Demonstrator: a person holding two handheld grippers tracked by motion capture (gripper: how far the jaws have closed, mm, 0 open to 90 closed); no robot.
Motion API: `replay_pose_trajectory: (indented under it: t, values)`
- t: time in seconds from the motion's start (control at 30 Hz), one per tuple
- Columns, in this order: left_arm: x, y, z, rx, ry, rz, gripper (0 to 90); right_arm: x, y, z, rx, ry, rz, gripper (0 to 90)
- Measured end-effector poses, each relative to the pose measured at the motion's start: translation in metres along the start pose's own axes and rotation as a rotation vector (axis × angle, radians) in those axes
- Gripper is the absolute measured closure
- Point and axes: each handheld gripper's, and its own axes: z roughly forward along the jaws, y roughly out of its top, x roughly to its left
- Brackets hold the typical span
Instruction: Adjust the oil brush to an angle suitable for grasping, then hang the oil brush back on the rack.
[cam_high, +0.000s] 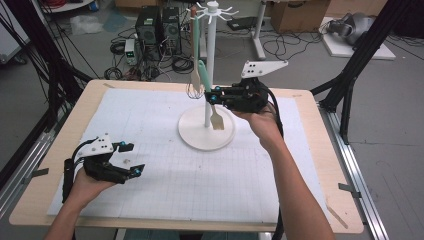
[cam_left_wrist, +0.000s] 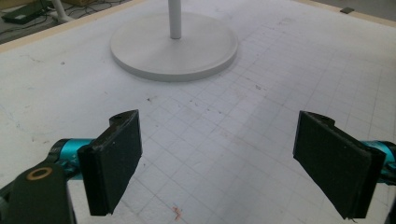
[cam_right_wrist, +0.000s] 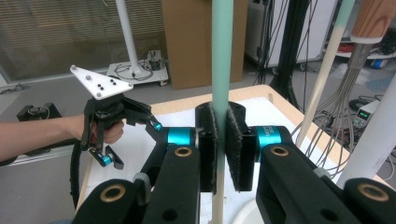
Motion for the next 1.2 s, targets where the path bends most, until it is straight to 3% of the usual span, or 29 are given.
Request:
replay_pose_trajectory:
  t: [1.2]
  values:
    - [0.001, 0.000, 0.001, 0.006, 0.004, 0.013, 15.6, -0.010, 0.036, -0.007, -0.048, -0.024, 0.009, 84.1]
